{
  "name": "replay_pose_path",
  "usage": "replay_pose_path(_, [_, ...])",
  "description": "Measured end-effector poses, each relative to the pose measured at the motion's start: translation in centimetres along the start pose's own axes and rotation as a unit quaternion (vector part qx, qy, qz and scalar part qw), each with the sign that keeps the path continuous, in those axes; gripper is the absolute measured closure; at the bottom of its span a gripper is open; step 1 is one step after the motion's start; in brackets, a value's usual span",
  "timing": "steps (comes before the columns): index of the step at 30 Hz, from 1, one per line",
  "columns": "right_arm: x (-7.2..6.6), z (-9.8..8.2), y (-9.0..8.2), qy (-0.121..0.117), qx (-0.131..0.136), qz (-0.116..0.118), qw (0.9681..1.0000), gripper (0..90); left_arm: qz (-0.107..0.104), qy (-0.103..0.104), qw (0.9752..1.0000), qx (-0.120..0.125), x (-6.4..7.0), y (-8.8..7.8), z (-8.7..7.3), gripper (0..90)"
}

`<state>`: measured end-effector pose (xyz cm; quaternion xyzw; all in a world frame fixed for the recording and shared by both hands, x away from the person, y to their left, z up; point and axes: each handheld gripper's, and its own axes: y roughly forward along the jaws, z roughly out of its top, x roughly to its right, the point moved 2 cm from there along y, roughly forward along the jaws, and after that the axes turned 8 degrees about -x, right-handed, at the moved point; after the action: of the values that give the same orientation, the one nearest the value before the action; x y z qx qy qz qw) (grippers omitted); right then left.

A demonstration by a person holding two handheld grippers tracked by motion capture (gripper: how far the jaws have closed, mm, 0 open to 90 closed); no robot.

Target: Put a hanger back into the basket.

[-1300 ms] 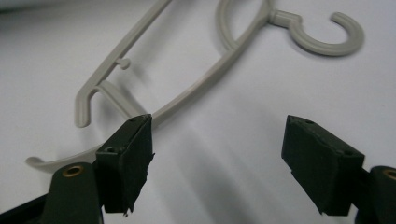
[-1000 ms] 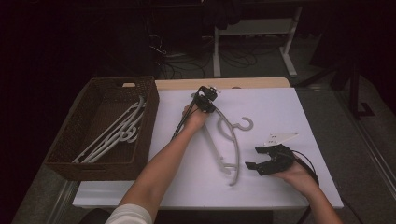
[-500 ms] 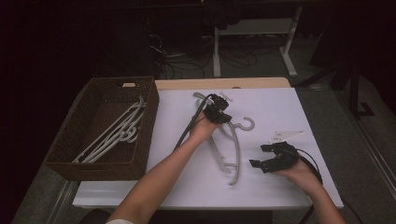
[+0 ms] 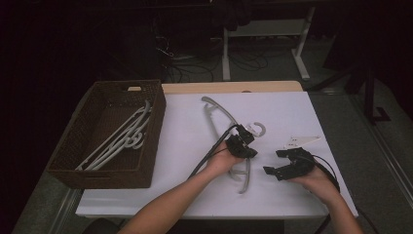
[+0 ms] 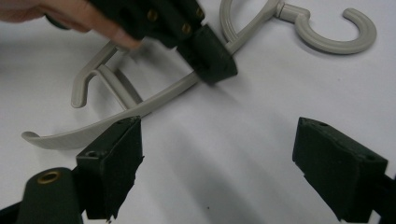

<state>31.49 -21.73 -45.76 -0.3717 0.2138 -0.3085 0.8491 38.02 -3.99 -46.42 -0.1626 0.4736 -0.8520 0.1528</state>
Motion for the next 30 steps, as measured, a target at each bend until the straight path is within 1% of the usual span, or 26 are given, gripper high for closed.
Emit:
replay_pose_path(1, [0.0, 0.0, 0.0, 0.000, 0.000, 0.000, 1.0000, 15.4, -0.002, 0.002, 1.0000, -0.004, 0.3, 0.0, -0.1, 90.0])
replay_pose_path(2, [0.0, 0.0, 0.0, -0.001, 0.000, 0.000, 1.0000, 15.4, -0.001, 0.009, 0.9999, -0.010, 0.7, 0.0, -0.3, 90.0])
replay_pose_path(4, [0.0, 0.0, 0.0, -0.002, -0.001, -0.001, 1.0000, 15.3, 0.006, 0.022, 0.9995, -0.023, 1.3, -0.1, -0.7, 90.0])
replay_pose_path(6, [-0.1, 0.0, 0.1, -0.003, -0.001, 0.000, 1.0000, 15.3, 0.003, 0.028, 0.9991, -0.030, 1.5, -0.3, -1.3, 90.0])
replay_pose_path(7, [-0.1, 0.0, 0.1, -0.003, -0.002, 0.000, 1.0000, 15.2, 0.002, 0.027, 0.9993, -0.027, 1.7, -0.4, -1.7, 90.0])
replay_pose_path(8, [-0.1, 0.0, 0.1, -0.004, -0.002, 0.000, 1.0000, 15.2, -0.004, 0.026, 0.9993, -0.028, 1.7, -0.7, -2.1, 90.0])
replay_pose_path(9, [-0.1, 0.0, 0.1, -0.003, -0.002, 0.000, 1.0000, 15.2, -0.007, 0.021, 0.9995, -0.024, 1.8, -1.0, -2.7, 90.0])
replay_pose_path(10, [-0.1, 0.0, 0.1, -0.003, -0.002, 0.000, 1.0000, 15.2, -0.007, 0.021, 0.9995, -0.024, 1.8, -1.0, -2.7, 90.0])
replay_pose_path(11, [-0.1, 0.0, 0.1, -0.003, -0.002, 0.000, 1.0000, 15.1, -0.007, 0.021, 0.9994, -0.027, 1.7, -1.6, -3.7, 90.0])
replay_pose_path(12, [-0.1, 0.0, 0.1, -0.004, -0.002, -0.001, 1.0000, 15.1, -0.004, 0.020, 0.9994, -0.029, 1.7, -2.0, -4.3, 90.0])
replay_pose_path(19, [-0.2, 0.1, 0.3, -0.004, -0.006, -0.004, 1.0000, 15.1, 0.009, 0.001, 0.9994, -0.033, 0.8, -4.8, -8.6, 90.0])
replay_pose_path(20, [-0.2, 0.1, 0.3, -0.005, -0.007, -0.004, 1.0000, 15.1, 0.009, -0.006, 0.9994, -0.033, 0.6, -5.2, -9.2, 90.0])
replay_pose_path(25, [-0.3, 0.2, 0.4, -0.006, -0.008, -0.006, 0.9999, 15.1, 0.026, -0.025, 0.9986, -0.038, -0.5, -7.2, -12.1, 90.0])
replay_pose_path(27, [-0.3, 0.2, 0.4, -0.006, -0.008, -0.006, 0.9999, 15.1, 0.027, -0.032, 0.9985, -0.036, -0.8, -7.6, -12.7, 90.0])
replay_pose_path(29, [-0.3, 0.2, 0.5, -0.006, -0.009, -0.007, 0.9999, 15.1, 0.025, -0.040, 0.9985, -0.028, -1.0, -7.9, -13.1, 89.4])
replay_pose_path(30, [-0.3, 0.2, 0.5, -0.006, -0.010, -0.006, 0.9999, 15.1, 0.026, -0.046, 0.9984, -0.020, -1.1, -8.1, -13.0, 86.1])
